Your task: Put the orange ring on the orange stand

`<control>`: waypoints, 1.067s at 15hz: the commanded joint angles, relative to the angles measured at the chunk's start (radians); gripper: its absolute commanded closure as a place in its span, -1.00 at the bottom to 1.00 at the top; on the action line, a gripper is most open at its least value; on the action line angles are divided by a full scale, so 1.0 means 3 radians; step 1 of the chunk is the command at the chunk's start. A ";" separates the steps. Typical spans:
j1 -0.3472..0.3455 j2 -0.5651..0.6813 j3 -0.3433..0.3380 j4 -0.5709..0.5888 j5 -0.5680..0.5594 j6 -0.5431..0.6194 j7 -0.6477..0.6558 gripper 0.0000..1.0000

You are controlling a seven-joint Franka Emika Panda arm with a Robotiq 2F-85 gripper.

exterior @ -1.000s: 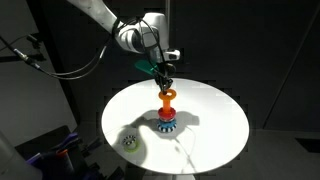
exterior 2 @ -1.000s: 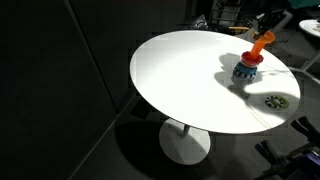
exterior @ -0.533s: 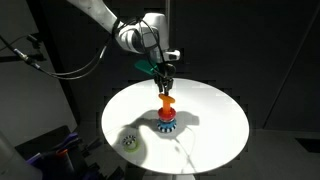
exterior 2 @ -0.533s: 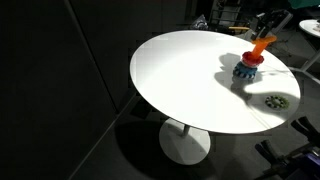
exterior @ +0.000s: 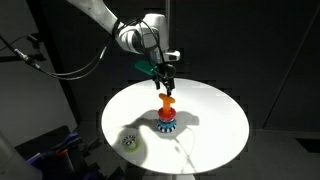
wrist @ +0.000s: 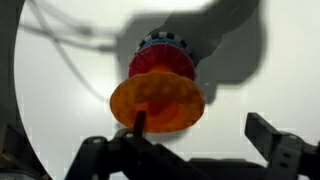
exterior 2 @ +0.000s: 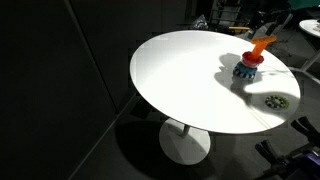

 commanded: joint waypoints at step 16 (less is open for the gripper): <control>0.0022 -0.0298 0.0009 -0.0067 -0.0067 -0.0564 -0.0038 -1.00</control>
